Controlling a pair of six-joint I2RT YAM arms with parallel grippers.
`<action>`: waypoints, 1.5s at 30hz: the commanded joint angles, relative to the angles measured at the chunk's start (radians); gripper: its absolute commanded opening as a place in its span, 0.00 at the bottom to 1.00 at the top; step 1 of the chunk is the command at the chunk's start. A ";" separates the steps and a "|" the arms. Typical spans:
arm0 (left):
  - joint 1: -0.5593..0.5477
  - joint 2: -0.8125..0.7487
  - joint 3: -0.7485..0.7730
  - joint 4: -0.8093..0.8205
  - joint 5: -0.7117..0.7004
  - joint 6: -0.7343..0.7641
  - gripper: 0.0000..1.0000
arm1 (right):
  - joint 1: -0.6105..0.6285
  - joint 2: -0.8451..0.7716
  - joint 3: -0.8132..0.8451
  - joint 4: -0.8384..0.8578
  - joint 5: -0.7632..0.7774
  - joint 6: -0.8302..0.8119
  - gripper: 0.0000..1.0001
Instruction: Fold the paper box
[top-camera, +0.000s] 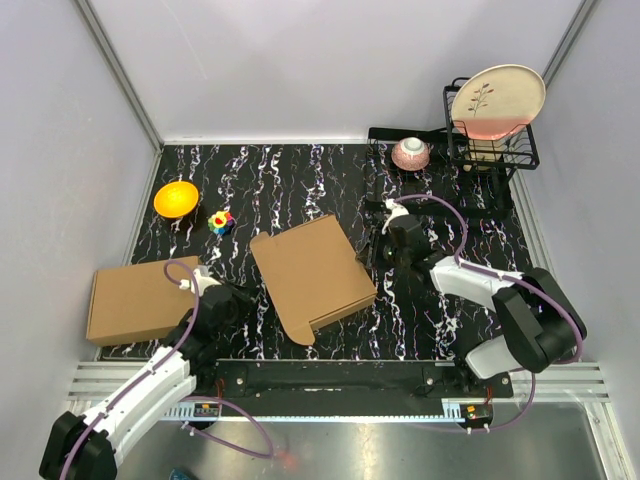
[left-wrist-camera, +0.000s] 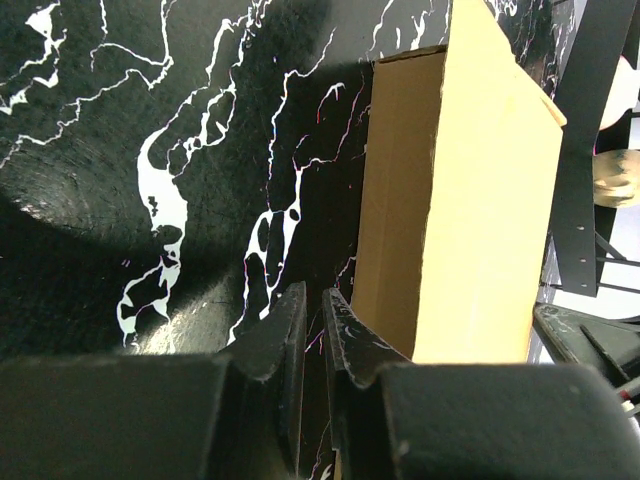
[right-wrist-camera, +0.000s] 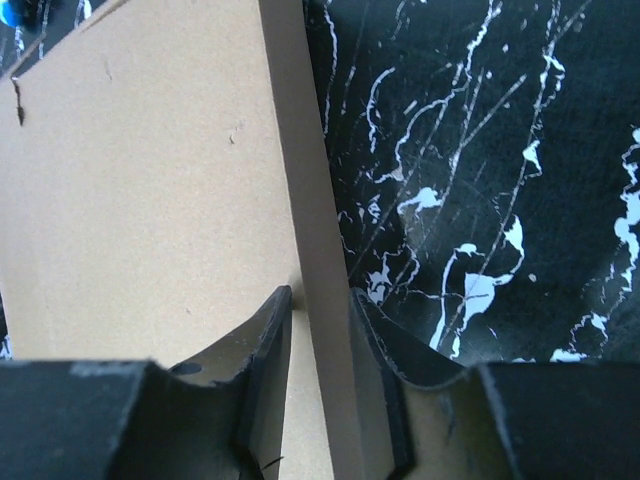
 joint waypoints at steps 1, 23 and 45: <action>0.002 0.011 -0.041 0.062 0.015 0.022 0.15 | -0.002 0.019 -0.002 0.045 -0.032 -0.013 0.35; 0.002 0.025 0.073 0.090 -0.015 0.116 0.18 | -0.002 0.131 -0.066 -0.025 0.121 0.024 0.25; 0.002 0.206 0.160 0.271 0.012 0.160 0.21 | -0.004 0.176 -0.028 -0.070 0.175 0.061 0.26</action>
